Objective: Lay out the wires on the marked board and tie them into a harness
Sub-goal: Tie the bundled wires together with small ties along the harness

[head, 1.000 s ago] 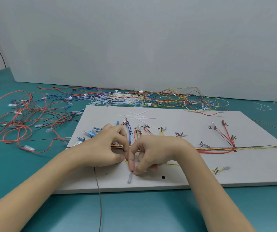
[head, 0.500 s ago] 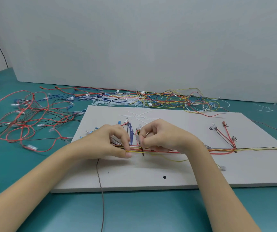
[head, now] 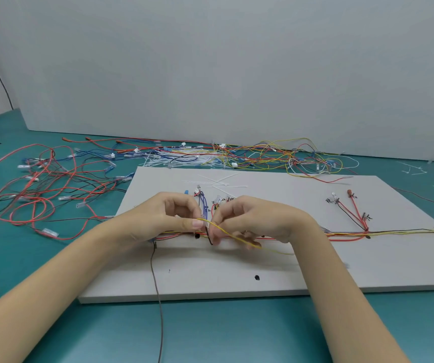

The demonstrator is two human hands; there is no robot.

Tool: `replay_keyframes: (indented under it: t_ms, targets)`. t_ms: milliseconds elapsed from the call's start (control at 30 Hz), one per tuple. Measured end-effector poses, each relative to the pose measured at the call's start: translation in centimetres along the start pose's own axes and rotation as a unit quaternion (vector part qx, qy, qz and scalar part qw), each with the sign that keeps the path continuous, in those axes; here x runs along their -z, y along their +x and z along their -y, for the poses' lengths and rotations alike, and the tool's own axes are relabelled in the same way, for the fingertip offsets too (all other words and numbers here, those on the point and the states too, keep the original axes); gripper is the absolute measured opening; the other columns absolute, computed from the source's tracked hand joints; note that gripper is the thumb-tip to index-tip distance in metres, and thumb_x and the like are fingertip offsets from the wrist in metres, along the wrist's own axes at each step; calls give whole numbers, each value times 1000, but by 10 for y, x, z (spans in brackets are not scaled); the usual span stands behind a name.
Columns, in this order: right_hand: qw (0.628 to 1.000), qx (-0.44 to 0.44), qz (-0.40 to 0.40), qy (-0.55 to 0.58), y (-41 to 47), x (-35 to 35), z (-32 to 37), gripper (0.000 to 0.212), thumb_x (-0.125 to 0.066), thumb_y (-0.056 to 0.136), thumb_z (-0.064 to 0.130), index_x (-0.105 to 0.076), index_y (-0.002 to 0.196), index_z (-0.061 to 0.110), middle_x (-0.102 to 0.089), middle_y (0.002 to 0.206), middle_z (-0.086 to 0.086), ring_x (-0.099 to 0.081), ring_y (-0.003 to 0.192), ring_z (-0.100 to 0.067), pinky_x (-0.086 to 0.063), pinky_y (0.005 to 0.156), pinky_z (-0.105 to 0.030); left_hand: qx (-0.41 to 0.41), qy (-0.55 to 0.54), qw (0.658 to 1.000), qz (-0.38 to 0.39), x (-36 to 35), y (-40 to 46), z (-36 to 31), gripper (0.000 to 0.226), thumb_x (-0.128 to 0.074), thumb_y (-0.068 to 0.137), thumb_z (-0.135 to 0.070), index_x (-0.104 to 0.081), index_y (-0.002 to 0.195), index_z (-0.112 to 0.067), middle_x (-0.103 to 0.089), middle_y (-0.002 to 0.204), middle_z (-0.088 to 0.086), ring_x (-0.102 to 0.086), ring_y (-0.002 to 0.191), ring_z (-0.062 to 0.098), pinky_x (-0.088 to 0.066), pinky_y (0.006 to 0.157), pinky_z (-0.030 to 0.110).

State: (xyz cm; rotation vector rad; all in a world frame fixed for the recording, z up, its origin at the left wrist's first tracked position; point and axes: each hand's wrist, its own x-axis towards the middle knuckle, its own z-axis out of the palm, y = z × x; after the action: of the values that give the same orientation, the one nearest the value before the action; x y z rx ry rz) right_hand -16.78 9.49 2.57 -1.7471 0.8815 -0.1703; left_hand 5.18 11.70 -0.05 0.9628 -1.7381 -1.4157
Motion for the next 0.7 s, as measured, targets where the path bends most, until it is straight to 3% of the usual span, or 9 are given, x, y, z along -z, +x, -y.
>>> replay_keyframes:
  t_ms: [100,233,333,433,533,633,700]
  targets:
    - [1000,3,-1,27,0,0,0,18,-51,93,13,-68,86,14,-70,88,-5,-54,51,-14,-42,42,-21,6,-13,1000,-6,0,0,0,9,-65,75,-8,-58,80,-5,-68,84,19,-63,80,25,-52,71,22]
    - [999,5,-11,48,4,-3,-2,7,-58,94,9,-64,91,6,-64,88,-12,-62,59,-17,-47,45,-23,11,-16,1000,9,-2,0,-1,10,-64,77,-11,-56,81,-7,-73,80,13,-66,74,16,-49,63,17]
    - [999,-8,14,42,3,-4,-3,16,-62,94,16,-70,94,2,-69,90,-10,-66,73,-19,-51,51,-23,16,-17,1000,8,-2,0,-1,11,-66,78,-12,-56,81,-7,-73,77,11,-64,70,15,-48,62,16]
    - [1000,-11,5,26,4,-6,-2,9,-71,87,15,-75,86,6,-72,87,-11,-68,78,-18,-54,56,-24,25,-7,999,18,0,-1,-1,14,-74,81,-11,-60,79,-13,-73,78,9,-63,73,16,-48,66,18]
    - [1000,-9,2,7,5,-8,-1,11,-72,87,16,-74,86,6,-69,81,-13,-67,72,-18,-54,56,-24,32,9,999,16,-1,-1,-1,8,-72,78,-16,-65,74,-20,-69,83,13,-59,79,20,-46,70,24]
    - [997,-31,19,61,3,-6,3,39,-47,101,38,-69,90,7,-70,74,-14,-66,57,-22,-50,48,-24,26,22,999,-21,-2,1,-1,15,-79,76,-16,-65,77,-11,-68,80,11,-61,73,17,-49,68,21]
    - [997,-30,8,71,-1,0,3,48,-37,103,44,-68,93,9,-64,62,-11,-51,39,-17,-39,40,-21,29,28,999,-37,-1,0,-2,16,-75,69,-17,-65,78,-8,-68,77,9,-62,70,16,-50,67,20]
